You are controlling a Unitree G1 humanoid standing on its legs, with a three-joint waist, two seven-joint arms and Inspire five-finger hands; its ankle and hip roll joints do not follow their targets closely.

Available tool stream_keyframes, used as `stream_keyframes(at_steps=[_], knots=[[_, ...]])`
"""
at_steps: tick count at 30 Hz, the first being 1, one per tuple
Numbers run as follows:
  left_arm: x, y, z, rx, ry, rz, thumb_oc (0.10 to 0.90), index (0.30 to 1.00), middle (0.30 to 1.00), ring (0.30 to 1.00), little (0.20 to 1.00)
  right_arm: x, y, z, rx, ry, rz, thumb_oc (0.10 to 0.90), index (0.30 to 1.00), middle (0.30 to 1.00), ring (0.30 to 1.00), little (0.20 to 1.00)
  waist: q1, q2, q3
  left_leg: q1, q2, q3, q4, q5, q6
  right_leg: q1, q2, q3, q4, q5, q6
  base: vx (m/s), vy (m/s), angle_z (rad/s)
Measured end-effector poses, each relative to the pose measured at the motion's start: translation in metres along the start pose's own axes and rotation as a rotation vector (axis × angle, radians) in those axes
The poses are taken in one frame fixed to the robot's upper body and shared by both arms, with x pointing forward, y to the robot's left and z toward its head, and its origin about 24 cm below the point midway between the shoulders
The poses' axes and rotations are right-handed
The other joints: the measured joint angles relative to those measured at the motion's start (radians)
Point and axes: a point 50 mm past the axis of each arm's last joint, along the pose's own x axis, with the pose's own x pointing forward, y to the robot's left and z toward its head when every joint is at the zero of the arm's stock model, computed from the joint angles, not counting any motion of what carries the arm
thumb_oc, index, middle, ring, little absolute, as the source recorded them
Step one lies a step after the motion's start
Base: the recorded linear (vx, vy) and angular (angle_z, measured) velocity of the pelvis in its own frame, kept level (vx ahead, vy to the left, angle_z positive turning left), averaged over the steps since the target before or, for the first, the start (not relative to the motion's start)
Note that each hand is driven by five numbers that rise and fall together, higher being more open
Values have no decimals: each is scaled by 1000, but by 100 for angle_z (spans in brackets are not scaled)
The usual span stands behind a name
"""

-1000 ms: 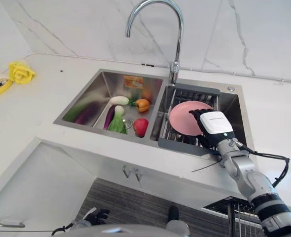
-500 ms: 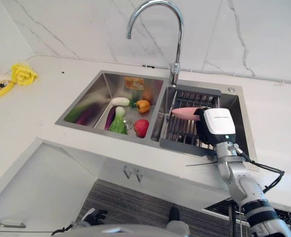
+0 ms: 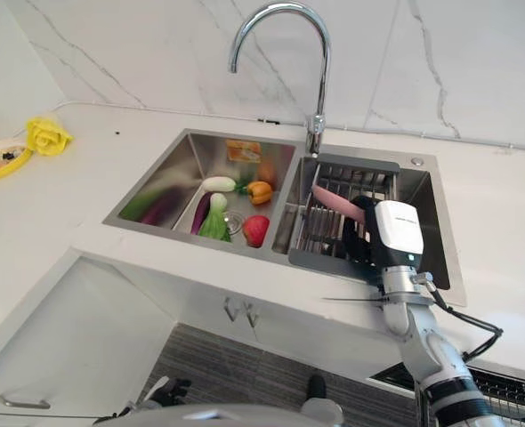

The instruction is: Place the dishes in the dishwasher.

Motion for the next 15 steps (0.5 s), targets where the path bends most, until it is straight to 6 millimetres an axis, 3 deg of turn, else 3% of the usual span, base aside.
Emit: stream_keyframes(at_steps=[15], knots=[[0,-2,0,-19,15,21,800,900,900,900,900,-11,-17,-2,47,44,-66,400,300,300,300,300,1,9,4,2,-3,4,0,1,-2,-1,-2,4,0,-1,6,0,0,0]])
